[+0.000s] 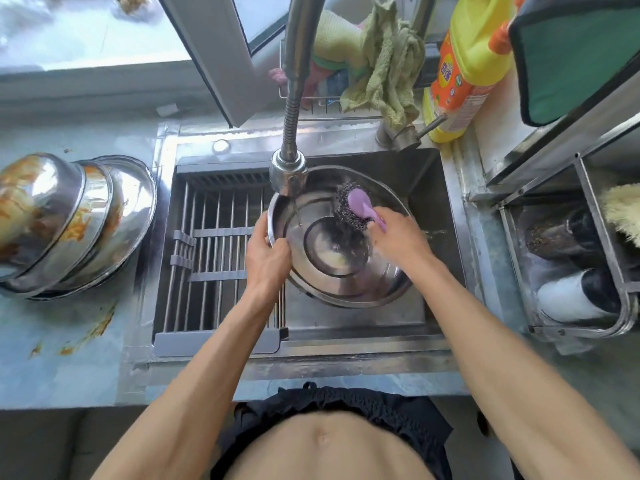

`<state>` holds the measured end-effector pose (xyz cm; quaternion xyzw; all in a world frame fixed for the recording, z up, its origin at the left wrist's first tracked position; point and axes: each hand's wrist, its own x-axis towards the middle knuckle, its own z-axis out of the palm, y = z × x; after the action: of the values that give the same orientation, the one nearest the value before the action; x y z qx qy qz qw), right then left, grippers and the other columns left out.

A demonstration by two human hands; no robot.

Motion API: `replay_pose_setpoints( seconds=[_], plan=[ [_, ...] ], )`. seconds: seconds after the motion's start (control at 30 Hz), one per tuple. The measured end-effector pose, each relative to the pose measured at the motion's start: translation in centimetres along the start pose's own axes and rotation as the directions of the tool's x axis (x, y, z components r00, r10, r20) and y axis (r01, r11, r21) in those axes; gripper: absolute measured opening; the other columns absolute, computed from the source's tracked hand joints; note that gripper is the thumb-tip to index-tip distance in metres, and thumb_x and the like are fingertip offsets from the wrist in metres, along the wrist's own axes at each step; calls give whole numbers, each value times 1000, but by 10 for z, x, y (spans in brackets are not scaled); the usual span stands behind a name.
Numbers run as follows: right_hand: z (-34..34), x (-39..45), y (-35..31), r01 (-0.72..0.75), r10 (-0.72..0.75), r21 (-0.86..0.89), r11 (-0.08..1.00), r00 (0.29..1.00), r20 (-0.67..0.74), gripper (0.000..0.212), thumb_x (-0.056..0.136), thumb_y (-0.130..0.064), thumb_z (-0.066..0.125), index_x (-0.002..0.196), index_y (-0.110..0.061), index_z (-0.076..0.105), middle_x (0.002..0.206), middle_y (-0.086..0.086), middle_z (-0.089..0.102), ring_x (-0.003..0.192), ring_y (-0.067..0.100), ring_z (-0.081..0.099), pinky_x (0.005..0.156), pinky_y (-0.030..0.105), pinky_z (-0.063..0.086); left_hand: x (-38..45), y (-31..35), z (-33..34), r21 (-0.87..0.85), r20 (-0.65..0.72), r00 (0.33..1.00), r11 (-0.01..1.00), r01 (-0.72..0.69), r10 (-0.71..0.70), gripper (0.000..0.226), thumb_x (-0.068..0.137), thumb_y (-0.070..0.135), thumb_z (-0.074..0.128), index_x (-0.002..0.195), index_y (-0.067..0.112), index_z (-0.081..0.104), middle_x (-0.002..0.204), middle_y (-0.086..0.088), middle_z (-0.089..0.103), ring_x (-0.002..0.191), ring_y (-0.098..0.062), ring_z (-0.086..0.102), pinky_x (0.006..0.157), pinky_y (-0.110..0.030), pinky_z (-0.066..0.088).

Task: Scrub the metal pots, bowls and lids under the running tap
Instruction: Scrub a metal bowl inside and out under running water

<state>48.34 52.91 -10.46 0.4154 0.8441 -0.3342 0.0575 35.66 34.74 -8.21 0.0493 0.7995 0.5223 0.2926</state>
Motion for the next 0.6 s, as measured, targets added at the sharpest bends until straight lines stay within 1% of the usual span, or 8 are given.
replay_pose_setpoints(
  seconds=[0.07,0.13,0.2,0.23,0.33,0.4,0.47,0.6],
  plan=[
    [-5,-16,7,-14,18,67,998,998,-56,22,98,-27,48,111,-14,59,92,10,65,87,35,60,76,45,53,0,5,-10,-43,-1,1000,999,-2,2,42,92,9,64,126,33,64,106,5,74,89,-3,71,76,-25,58],
    [-11,-31,9,-2,9,57,998,992,-123,20,96,-28,54,111,-16,59,85,8,63,77,35,61,70,46,54,-4,9,-16,-43,33,999,999,-3,4,42,91,3,60,125,27,64,101,6,71,77,1,69,61,-20,54],
    [-19,-41,10,18,-15,13,1000,981,-195,20,95,-26,56,113,-19,58,84,8,64,73,35,62,66,45,54,-8,9,-19,-47,70,997,998,35,-32,45,87,-4,54,122,23,66,91,1,69,66,-9,68,48,-23,50],
    [-22,-45,11,22,-21,3,1000,973,-231,20,95,-26,57,113,-18,58,86,8,64,73,35,61,65,44,54,-8,7,-20,-51,79,995,997,59,-54,48,85,-7,51,119,22,67,90,-3,69,63,-13,66,46,-26,50],
    [-30,-56,17,-13,9,-11,1000,954,-299,19,93,-27,61,106,-14,57,88,7,62,73,31,58,58,37,47,-8,-1,-24,-82,80,990,989,124,-118,56,81,-12,42,116,25,66,93,-12,69,57,-18,67,52,-36,56],
    [-33,-61,19,-52,47,-4,999,942,-332,20,91,-28,65,98,-14,54,89,7,58,73,27,53,55,31,36,-6,-3,-25,-80,86,986,986,148,-141,58,83,-13,40,123,23,63,93,-11,68,53,-15,68,46,-32,55],
    [-33,-69,19,-80,96,61,995,926,-365,24,89,-30,68,96,-16,51,94,8,55,76,24,49,58,31,32,-8,-4,-25,-81,124,981,984,158,-147,59,85,-13,40,127,23,60,94,-12,67,52,-17,68,43,-28,53],
    [-42,-73,17,-180,255,223,958,890,-379,38,83,-30,70,111,-9,54,103,8,55,87,28,49,69,32,36,-4,-6,-24,-121,168,966,968,219,-197,62,82,-12,40,128,22,62,95,-14,67,51,-21,63,40,-28,49]
  ],
)
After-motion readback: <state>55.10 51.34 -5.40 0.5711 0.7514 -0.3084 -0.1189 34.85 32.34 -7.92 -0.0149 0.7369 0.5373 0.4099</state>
